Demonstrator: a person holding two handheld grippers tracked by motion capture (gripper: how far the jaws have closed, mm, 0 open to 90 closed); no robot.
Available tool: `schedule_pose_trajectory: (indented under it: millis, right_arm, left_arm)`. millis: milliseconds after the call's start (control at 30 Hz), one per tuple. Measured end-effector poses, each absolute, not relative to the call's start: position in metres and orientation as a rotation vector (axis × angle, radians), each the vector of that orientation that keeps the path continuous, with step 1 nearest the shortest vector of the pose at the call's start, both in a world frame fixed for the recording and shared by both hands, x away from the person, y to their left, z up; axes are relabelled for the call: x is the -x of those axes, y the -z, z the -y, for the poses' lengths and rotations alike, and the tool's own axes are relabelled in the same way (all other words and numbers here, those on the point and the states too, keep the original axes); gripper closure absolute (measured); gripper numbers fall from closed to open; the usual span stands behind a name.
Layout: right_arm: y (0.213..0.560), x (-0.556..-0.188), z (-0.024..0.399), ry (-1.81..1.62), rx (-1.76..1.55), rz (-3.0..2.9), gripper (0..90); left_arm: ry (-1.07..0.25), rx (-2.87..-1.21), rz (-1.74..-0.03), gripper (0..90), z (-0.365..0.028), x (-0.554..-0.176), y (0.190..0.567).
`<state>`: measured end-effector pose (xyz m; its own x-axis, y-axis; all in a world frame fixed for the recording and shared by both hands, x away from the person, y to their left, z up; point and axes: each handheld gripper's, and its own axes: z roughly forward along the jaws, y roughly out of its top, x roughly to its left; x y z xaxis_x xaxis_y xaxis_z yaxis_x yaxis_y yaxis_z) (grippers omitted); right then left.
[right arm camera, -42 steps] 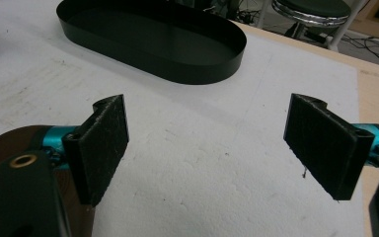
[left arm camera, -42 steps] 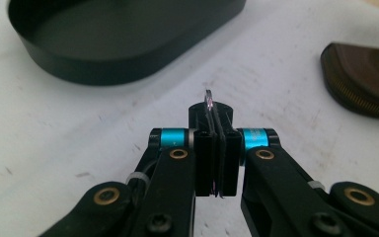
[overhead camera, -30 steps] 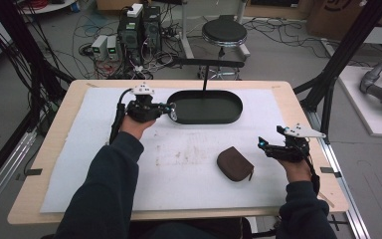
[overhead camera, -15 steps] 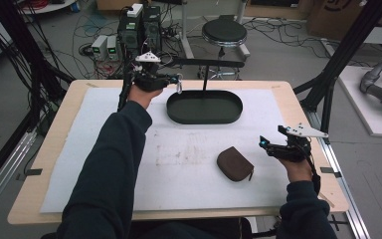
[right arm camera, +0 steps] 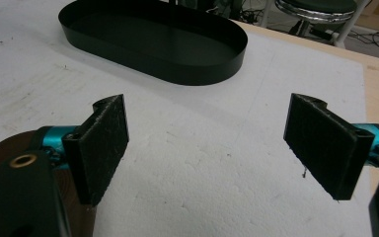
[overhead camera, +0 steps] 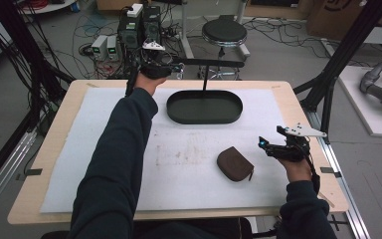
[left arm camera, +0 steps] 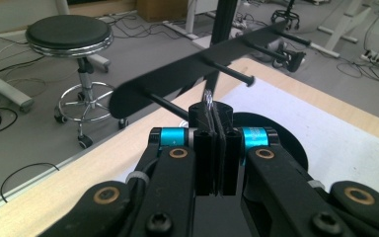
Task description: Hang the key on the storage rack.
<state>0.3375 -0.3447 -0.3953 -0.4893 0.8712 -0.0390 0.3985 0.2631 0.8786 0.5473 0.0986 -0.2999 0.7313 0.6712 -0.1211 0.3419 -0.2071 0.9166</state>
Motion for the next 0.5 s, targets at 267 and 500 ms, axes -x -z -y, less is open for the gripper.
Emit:
schedule_pose_trajectory:
  millis: [267, 500]
  right_arm:
    - [0.398, -0.339, 0.346, -1.166, -1.158, -2.015, 17.4]
    - [0.398, -0.338, 0.345, -1.165, -1.153, -2.02, 17.4]
  left_arm:
    - [-0.374, -1.83, -0.815, 88.0, -0.101, -0.553, 0.307]
    - [-0.469, -1.866, -0.928, 83.4, -0.1, -0.557, 0.313]
